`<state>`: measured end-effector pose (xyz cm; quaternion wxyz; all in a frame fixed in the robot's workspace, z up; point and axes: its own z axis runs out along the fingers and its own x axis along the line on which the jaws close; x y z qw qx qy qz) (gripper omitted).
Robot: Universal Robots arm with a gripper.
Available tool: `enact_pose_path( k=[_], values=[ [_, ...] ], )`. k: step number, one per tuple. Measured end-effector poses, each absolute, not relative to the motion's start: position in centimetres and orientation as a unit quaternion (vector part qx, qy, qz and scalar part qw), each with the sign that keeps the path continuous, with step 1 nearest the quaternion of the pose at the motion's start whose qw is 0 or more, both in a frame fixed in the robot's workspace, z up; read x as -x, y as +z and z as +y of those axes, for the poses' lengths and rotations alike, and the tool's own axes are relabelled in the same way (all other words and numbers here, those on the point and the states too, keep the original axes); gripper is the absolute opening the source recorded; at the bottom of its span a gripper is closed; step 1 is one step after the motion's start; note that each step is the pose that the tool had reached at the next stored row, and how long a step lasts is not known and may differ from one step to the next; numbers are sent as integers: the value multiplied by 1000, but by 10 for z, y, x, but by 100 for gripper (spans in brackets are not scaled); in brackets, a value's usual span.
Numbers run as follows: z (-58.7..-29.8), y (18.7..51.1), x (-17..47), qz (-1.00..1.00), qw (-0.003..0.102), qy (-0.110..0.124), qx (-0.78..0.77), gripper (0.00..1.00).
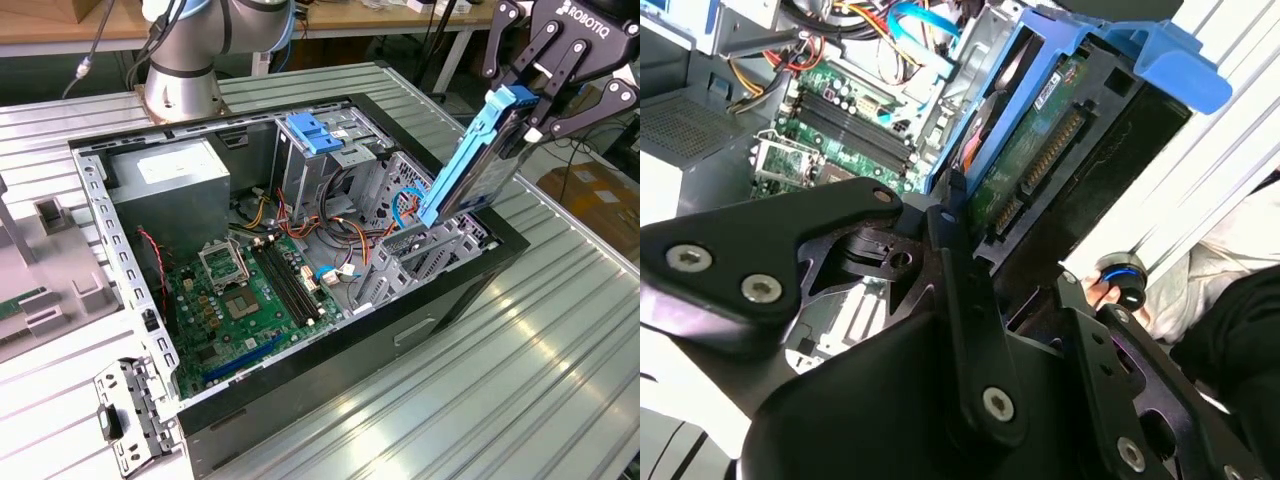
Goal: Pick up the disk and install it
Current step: 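Pick up the disk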
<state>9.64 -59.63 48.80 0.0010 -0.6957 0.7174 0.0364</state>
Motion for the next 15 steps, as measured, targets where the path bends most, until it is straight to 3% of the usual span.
enact_pose_path(
  k=[15],
  values=[
    [-598,486,-131,717,1,36,696,36]
  ],
)
